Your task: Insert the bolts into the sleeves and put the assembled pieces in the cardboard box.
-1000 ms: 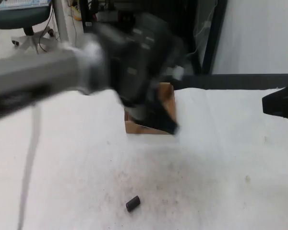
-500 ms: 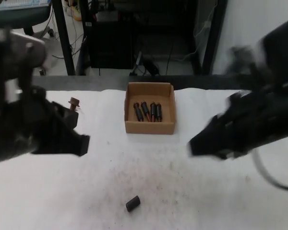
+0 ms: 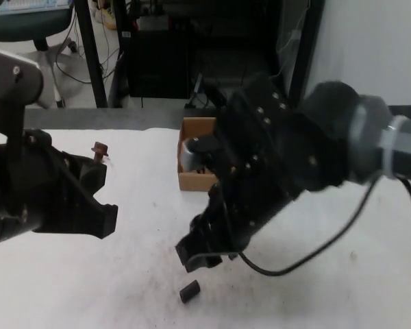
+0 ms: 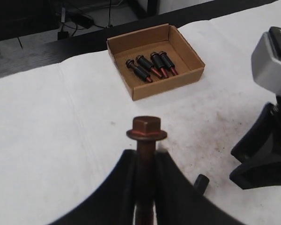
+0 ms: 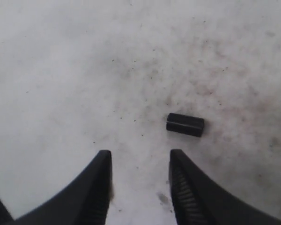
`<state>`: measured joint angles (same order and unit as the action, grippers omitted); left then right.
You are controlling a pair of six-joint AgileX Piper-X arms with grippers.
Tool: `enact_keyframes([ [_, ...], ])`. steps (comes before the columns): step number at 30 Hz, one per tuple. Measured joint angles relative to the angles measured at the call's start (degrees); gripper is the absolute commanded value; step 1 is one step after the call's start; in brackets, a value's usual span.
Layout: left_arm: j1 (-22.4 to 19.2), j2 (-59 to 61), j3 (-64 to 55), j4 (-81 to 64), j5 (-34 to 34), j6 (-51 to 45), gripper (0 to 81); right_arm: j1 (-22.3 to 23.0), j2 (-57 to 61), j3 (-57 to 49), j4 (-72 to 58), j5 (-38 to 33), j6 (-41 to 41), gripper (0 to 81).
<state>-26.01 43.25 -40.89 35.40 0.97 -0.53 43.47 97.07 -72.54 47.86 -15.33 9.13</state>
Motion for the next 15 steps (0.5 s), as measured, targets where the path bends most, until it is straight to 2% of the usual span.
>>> enact_keyframes([
  [6, 0.31, 0.0, 0.0, 0.68, 0.0, 0.53, 0.3, 0.24, 5.99, -6.71, 9.92, 3.0, -0.11, 38.4],
  [15, 0.31, 0.0, 0.0, 0.68, 0.0, 2.35, 0.3, 2.77, 11.61, -10.58, 11.94, 6.8, 0.59, 38.4],
])
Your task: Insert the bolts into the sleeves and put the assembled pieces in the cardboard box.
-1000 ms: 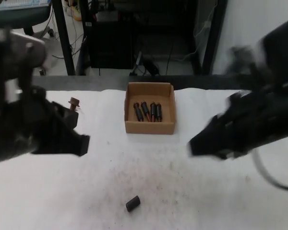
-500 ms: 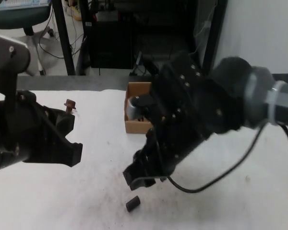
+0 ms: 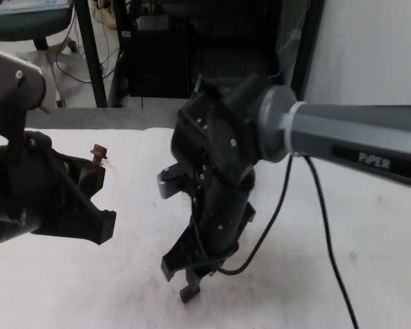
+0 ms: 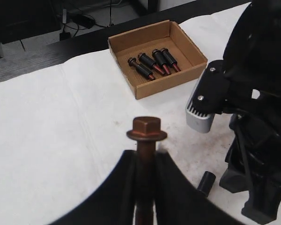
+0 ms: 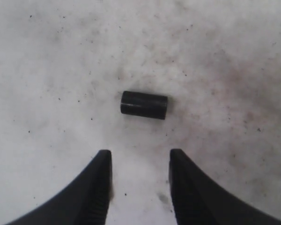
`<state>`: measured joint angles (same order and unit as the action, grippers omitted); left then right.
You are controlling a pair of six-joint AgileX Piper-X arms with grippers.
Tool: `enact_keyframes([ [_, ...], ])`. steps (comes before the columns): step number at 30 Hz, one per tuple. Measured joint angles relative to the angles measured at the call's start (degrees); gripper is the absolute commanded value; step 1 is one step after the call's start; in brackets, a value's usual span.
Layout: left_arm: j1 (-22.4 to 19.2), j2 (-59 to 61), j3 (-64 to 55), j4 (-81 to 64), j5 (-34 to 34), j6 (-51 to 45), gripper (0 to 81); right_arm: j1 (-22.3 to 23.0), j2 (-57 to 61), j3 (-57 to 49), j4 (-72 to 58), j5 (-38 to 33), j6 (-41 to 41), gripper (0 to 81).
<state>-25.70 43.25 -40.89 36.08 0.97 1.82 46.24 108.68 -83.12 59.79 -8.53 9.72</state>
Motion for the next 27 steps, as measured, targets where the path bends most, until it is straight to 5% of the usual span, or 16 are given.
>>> enact_keyframes([
  [27, 0.0, 0.0, 0.0, 0.0, 0.0, 1.67, 0.3, 1.67, 6.6, -0.81, -4.41, 1.33, 3.17, 47.3],
])
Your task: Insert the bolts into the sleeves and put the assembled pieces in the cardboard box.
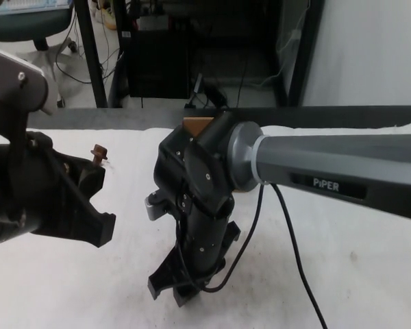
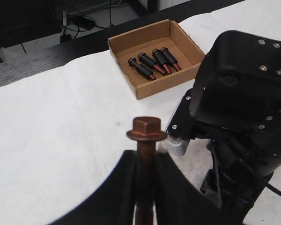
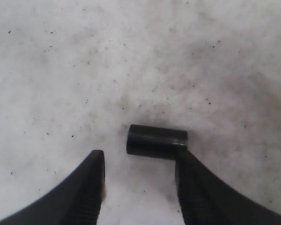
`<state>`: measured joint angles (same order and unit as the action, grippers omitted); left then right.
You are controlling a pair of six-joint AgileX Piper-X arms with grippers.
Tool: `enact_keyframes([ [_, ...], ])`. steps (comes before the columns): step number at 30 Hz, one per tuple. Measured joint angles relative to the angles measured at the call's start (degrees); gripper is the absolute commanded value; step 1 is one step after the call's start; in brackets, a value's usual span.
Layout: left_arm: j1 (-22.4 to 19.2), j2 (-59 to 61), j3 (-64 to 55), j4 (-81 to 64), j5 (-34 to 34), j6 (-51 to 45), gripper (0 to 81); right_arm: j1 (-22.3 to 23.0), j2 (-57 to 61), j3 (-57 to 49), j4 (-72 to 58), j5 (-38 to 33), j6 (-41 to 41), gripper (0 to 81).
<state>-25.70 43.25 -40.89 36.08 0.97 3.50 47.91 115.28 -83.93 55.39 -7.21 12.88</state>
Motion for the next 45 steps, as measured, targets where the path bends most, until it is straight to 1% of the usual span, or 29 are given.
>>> enact_keyframes([
  [26, 0.0, 0.0, 0.0, 0.0, 0.0, 2.55, 0.3, 0.0, 1.24, -0.71, -0.73, 0.68, 0.0, 47.5],
  [33, 0.0, 0.0, 0.0, 0.0, 0.0, 2.73, 0.3, 0.0, 1.24, -0.71, -0.73, 1.33, 0.0, 51.8],
  [37, 0.0, 0.0, 0.0, 0.0, 0.0, 2.79, 0.3, 0.0, 2.21, -0.71, -0.73, 2.17, 0.0, 56.4],
  [45, 0.0, 0.0, 0.0, 0.0, 0.0, 2.88, 0.3, 0.0, 2.97, -0.54, -0.9, 2.53, -0.29, 56.7],
])
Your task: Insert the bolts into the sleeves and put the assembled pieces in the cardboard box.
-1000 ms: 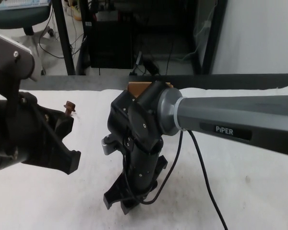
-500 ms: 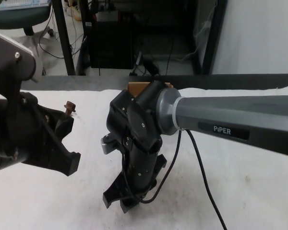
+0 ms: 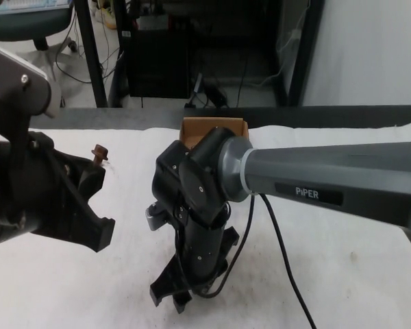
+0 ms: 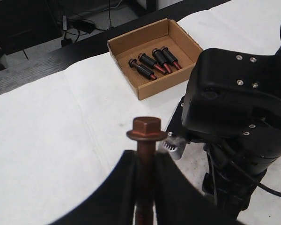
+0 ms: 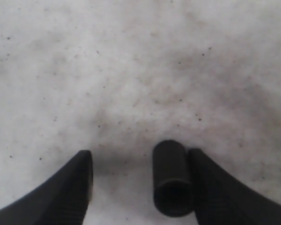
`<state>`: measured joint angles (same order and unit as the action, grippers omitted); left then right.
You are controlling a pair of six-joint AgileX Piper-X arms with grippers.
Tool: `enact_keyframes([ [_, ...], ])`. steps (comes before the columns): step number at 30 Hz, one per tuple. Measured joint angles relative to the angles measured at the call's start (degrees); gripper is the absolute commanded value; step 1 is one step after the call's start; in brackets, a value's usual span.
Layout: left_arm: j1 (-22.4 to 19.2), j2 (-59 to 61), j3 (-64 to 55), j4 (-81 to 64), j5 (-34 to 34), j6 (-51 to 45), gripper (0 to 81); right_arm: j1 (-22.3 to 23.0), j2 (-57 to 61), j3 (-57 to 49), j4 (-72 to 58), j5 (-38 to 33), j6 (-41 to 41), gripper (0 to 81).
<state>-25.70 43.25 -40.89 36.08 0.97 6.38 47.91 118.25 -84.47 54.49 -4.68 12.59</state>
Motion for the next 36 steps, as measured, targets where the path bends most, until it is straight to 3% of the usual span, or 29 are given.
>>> enact_keyframes([
  [6, 0.0, 0.0, 0.0, 0.0, 0.0, 0.0, 0.3, 0.0, 0.0, 0.0, 0.0, 0.71, -0.57, 55.7],
  [12, 0.0, 0.0, 0.0, 0.0, 0.0, 0.0, 0.3, 0.13, 0.0, 0.0, 0.75, 5.03, -3.65, 43.4],
  [18, 0.0, 0.0, 0.0, 0.0, 0.0, 0.0, 0.3, 0.13, 0.0, 0.0, 2.32, 5.96, -5.88, 42.8],
  [28, 0.0, 0.0, 0.0, 0.0, 0.0, 0.0, 0.3, 0.13, 0.0, -1.51, 3.4, 9.61, -7.43, 0.8],
  [36, 0.0, 0.0, 0.0, 0.0, 0.0, 0.0, 0.3, 0.13, 0.0, -6.69, 3.4, 9.93, -8.29, 0.7],
])
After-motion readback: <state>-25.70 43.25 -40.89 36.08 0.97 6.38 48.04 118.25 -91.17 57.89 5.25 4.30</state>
